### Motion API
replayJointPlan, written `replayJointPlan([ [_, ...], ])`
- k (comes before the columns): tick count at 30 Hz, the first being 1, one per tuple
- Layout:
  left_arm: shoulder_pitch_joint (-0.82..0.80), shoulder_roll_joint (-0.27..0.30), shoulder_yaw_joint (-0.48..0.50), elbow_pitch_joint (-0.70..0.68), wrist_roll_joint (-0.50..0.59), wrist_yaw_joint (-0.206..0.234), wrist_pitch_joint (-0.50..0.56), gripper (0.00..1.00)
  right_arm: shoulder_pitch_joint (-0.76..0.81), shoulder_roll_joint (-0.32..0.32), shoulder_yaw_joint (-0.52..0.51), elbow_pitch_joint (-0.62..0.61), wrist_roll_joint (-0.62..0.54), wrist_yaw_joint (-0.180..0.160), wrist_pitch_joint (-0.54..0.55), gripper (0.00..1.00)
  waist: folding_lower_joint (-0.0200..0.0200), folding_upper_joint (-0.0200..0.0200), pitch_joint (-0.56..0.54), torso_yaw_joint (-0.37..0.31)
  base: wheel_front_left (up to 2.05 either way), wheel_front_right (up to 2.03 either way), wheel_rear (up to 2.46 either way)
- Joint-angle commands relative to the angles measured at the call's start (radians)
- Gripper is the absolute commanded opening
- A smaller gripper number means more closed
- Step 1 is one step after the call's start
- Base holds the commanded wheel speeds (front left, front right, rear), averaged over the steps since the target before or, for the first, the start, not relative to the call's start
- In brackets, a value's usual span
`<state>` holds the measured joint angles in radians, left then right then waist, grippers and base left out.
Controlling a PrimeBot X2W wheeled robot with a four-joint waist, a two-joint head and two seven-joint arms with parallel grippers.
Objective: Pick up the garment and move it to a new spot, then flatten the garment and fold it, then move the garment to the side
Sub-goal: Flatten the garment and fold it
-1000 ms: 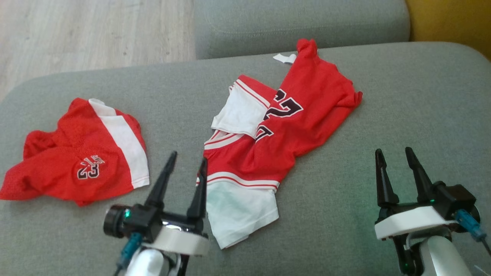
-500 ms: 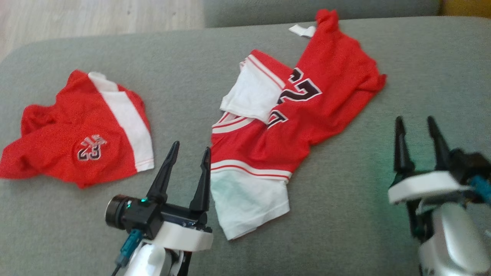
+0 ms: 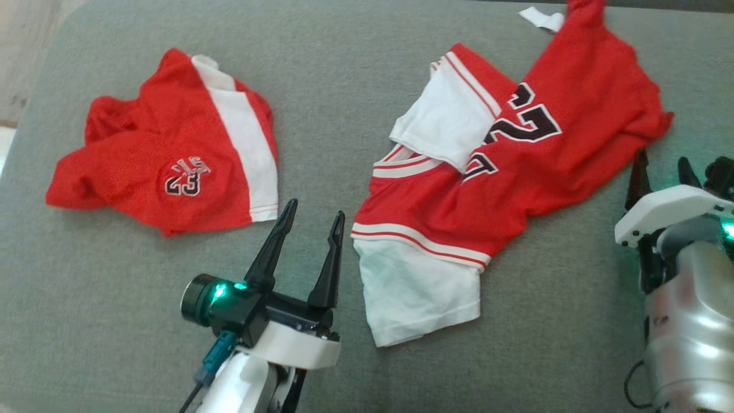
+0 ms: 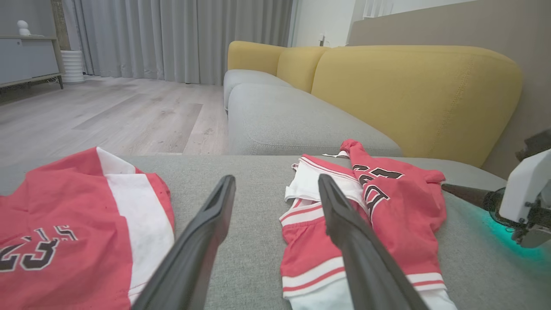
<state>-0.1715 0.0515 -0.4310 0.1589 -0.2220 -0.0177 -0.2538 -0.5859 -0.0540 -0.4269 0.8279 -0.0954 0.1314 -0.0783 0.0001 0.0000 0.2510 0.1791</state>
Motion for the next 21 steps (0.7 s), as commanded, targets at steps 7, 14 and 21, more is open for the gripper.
replayJointPlan([
  [7,-0.06,-0.001,-0.017,-0.006,-0.031,0.017,-0.008,1.0,-0.132,0.003,-0.097,0.096,-0.113,-0.001,0.014,1.0,-0.0001,0.0,0.041,0.044,0.0,0.0,0.0],
  [14,-0.077,-0.001,-0.029,0.0,-0.036,0.027,-0.008,1.0,-0.196,0.003,-0.152,0.187,-0.197,-0.001,0.004,0.35,-0.0001,0.0,0.056,0.047,0.0,0.0,0.0],
  [21,-0.067,-0.001,-0.02,0.011,-0.044,0.033,-0.008,1.0,-0.195,0.002,-0.215,0.21,-0.258,-0.001,-0.082,0.0,-0.0001,0.0,0.018,0.006,0.0,0.0,0.0],
])
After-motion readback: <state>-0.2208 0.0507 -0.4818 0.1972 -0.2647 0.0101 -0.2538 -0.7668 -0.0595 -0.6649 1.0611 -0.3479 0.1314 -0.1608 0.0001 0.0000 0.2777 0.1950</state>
